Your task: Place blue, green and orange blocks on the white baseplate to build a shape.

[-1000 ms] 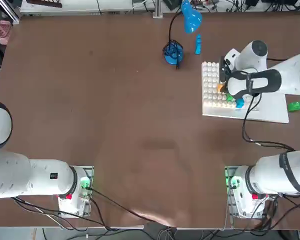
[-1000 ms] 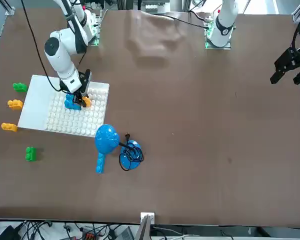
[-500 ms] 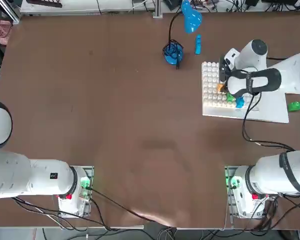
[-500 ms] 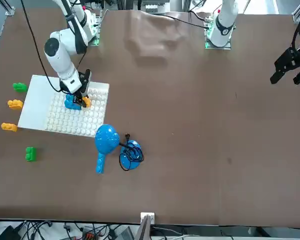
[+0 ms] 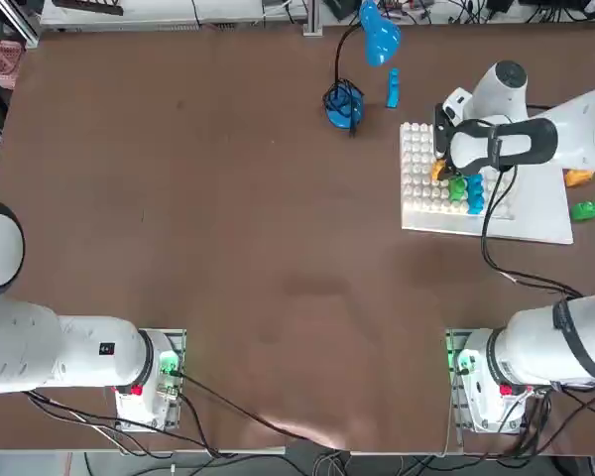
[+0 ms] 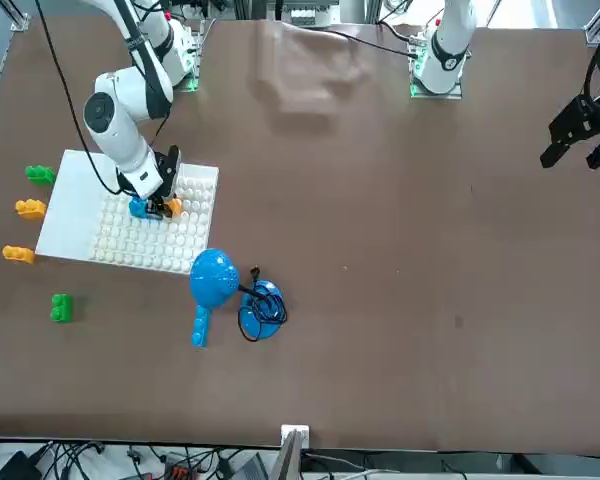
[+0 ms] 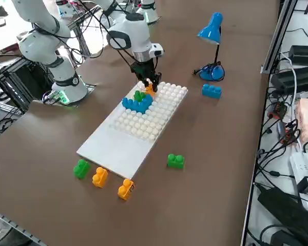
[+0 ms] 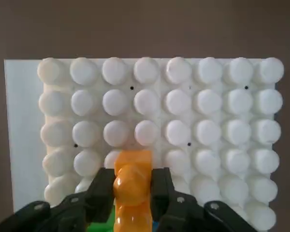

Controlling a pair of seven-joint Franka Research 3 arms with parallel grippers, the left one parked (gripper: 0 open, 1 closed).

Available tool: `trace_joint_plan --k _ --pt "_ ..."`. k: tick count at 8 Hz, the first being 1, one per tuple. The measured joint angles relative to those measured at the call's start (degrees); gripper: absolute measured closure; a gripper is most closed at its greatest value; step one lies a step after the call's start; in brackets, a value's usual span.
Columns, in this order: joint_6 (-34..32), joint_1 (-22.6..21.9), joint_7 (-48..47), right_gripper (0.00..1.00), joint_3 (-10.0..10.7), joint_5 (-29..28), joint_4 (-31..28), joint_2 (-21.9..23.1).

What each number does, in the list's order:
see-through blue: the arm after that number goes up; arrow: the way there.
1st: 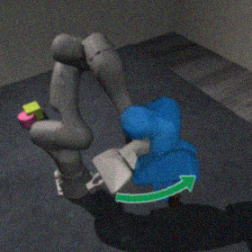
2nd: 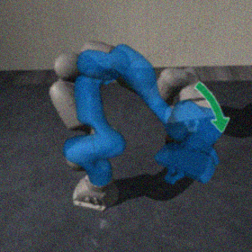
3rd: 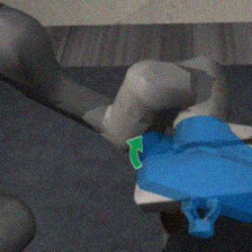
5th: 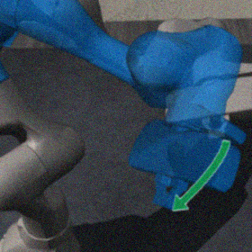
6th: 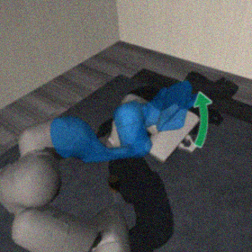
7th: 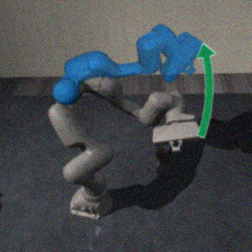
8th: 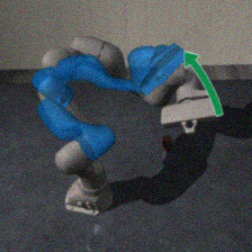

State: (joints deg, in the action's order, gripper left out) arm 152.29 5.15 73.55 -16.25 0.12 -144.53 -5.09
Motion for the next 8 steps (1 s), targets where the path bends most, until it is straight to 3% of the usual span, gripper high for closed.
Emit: trace_joint_plan --k 8 --pt "-6.87 0.15 1.55 0.63 0.08 0.00 4.62 -1.23"
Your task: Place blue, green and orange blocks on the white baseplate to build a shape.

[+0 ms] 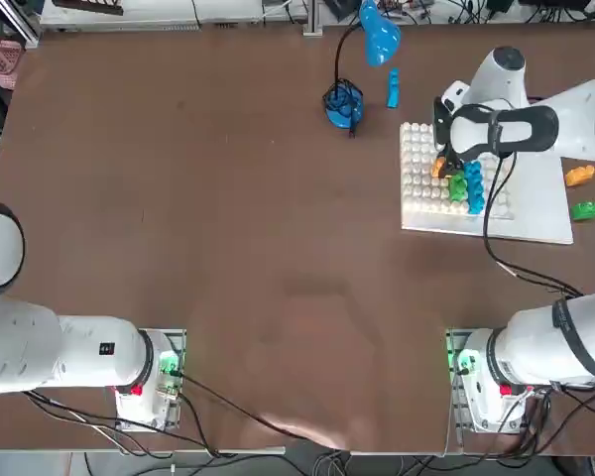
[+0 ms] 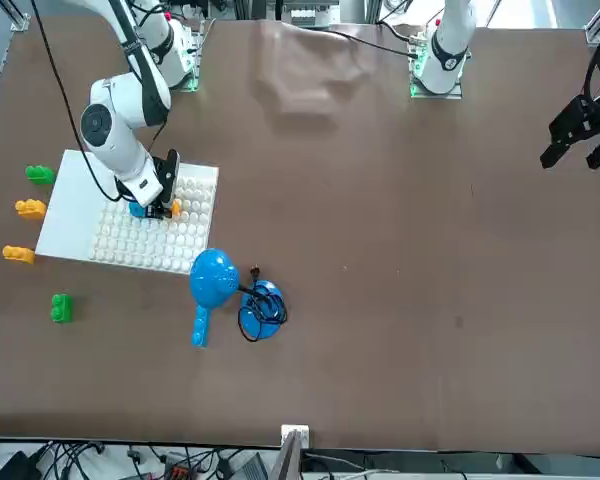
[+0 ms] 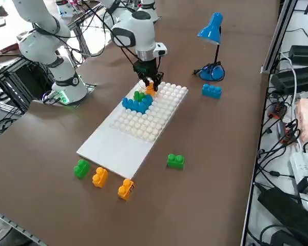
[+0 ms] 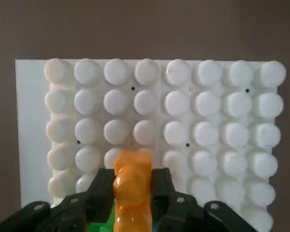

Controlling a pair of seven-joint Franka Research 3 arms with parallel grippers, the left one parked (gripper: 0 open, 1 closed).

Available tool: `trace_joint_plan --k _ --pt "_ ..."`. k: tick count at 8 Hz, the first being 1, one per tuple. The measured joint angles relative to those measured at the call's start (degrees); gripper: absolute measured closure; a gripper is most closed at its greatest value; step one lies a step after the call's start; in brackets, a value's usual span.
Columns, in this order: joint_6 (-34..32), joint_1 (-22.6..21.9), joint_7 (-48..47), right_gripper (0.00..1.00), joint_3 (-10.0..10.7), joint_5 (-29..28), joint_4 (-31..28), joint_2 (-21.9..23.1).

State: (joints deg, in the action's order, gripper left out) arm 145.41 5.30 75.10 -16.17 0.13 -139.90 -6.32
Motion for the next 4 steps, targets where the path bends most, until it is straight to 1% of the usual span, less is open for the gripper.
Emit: trace_joint_plan --k 4 --pt "-0.23 0.02 0.08 0.63 0.01 0.00 0.28 -0.16"
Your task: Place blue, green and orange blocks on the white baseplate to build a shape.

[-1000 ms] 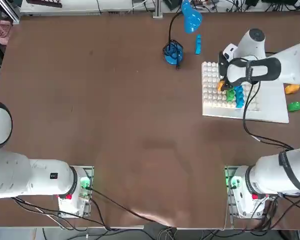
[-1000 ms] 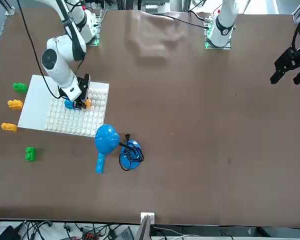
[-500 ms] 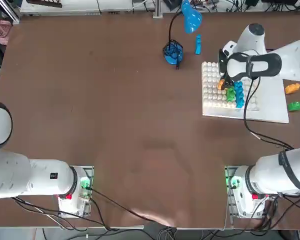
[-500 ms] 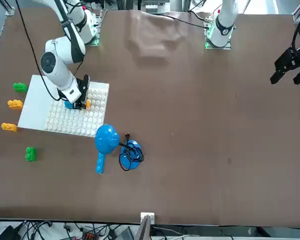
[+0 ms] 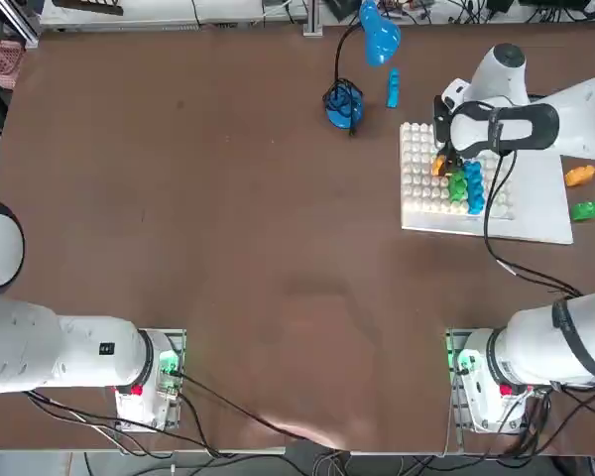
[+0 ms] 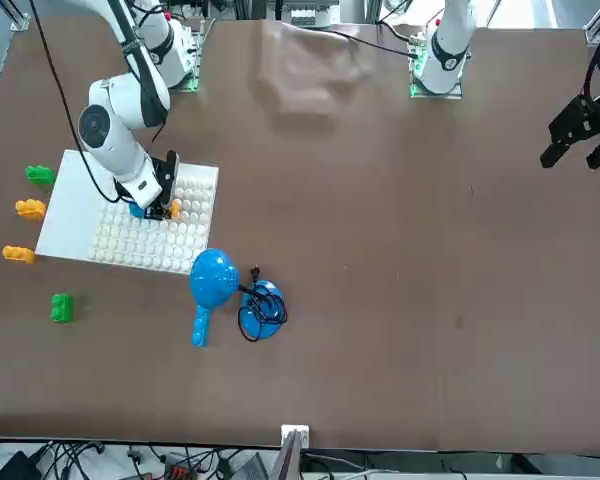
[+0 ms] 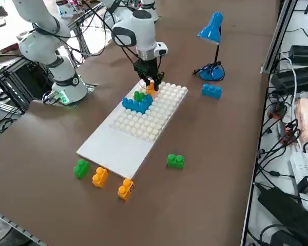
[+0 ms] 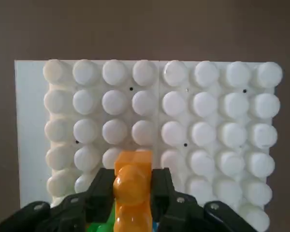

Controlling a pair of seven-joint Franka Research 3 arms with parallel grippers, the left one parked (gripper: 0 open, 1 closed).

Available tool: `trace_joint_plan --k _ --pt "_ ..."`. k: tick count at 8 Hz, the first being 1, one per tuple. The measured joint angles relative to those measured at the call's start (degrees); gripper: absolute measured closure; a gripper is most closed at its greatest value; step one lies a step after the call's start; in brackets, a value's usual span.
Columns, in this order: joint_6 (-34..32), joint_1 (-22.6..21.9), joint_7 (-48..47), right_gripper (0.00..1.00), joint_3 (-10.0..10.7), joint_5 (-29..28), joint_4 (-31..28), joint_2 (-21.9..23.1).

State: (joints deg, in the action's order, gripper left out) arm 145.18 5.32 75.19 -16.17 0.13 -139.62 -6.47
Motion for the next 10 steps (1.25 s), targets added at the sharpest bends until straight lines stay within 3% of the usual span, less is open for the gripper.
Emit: trace_joint_plan --k 10 --pt "0.43 0.13 0.14 0.63 0.05 0.00 0.10 -1.34"
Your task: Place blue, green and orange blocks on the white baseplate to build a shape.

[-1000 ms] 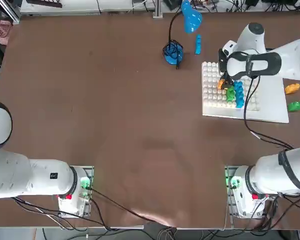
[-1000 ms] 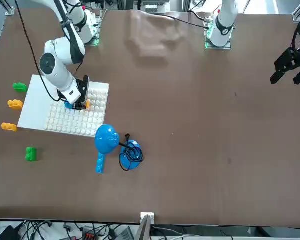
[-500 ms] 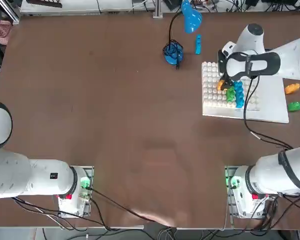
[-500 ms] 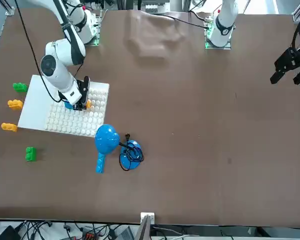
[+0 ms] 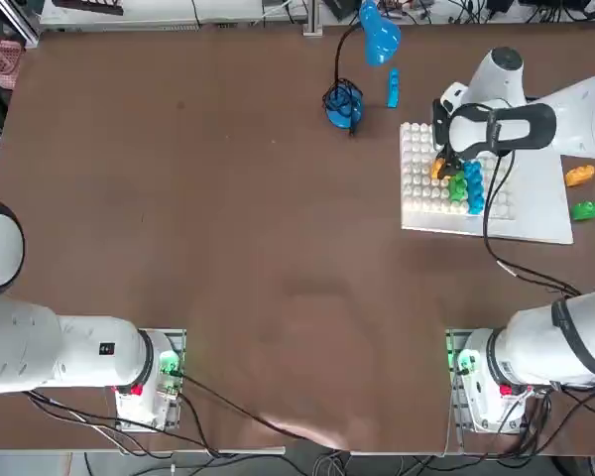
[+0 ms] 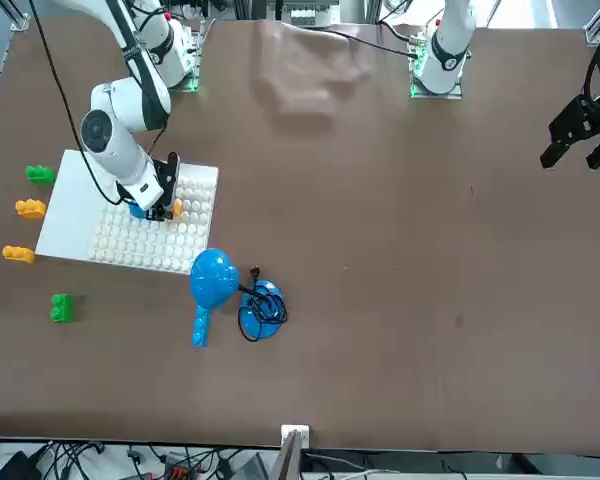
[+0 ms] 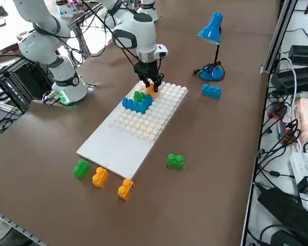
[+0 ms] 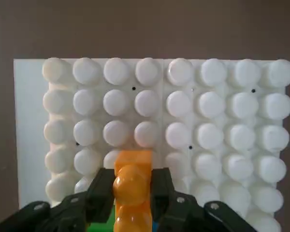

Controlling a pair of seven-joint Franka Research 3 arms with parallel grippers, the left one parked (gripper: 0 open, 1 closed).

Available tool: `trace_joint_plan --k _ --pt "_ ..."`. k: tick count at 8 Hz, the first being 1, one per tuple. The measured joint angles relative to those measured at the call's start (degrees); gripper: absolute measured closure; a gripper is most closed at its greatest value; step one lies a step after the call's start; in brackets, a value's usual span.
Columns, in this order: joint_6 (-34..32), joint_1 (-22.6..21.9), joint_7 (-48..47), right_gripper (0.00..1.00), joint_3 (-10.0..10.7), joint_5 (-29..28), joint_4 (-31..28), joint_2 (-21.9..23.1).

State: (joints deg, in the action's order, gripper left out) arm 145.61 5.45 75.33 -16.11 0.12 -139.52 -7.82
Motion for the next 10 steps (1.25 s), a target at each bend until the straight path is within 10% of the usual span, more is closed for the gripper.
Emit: trace_joint_plan --k 10 --pt "-0.13 0.31 0.02 0.63 -0.07 -0.02 0.46 -0.33"
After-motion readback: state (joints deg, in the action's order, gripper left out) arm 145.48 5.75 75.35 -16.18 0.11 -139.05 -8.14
